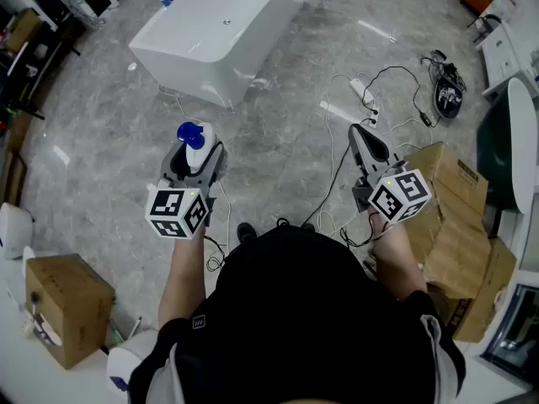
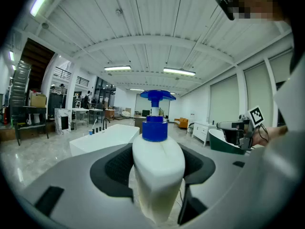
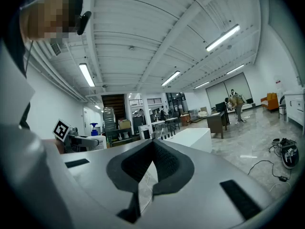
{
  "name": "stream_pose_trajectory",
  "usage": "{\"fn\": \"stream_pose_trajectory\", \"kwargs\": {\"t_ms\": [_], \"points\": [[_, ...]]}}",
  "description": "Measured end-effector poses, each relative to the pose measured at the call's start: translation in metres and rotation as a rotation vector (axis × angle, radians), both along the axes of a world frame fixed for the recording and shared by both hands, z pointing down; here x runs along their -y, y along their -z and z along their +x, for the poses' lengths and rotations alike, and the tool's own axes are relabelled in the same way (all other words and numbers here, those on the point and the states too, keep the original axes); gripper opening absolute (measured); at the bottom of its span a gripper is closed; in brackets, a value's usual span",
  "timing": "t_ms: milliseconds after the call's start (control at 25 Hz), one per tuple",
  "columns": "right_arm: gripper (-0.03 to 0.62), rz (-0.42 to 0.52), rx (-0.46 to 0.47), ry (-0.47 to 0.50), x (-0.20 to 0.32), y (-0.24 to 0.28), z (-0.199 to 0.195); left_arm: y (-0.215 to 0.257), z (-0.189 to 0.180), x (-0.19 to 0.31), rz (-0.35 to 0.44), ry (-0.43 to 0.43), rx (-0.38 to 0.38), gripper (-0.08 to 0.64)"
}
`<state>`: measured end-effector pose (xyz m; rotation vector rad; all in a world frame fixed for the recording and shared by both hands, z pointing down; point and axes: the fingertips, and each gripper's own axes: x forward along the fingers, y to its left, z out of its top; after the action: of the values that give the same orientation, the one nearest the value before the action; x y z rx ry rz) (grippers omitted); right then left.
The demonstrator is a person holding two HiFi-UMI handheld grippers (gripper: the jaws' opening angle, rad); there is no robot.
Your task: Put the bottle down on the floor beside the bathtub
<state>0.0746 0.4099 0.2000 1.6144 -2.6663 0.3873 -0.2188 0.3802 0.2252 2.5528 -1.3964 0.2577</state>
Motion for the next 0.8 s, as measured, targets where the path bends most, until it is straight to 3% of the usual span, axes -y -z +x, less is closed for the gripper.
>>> {"fn": "stream_pose_trajectory", "kwargs": {"t_ms": [440,800], "points": [[0.028,-0.010,-0.013,0.027,0.005,-0.003,-0.026,-0.005,-0.022,-0.006,0.005,0.007,-0.001,0.279],[0.028,-0.031,-0.005,0.089,0.018,-0.010,-0.121,-0.015,-0.117,-0.015,-0.002,0.055,-0.003,0.279]]}}
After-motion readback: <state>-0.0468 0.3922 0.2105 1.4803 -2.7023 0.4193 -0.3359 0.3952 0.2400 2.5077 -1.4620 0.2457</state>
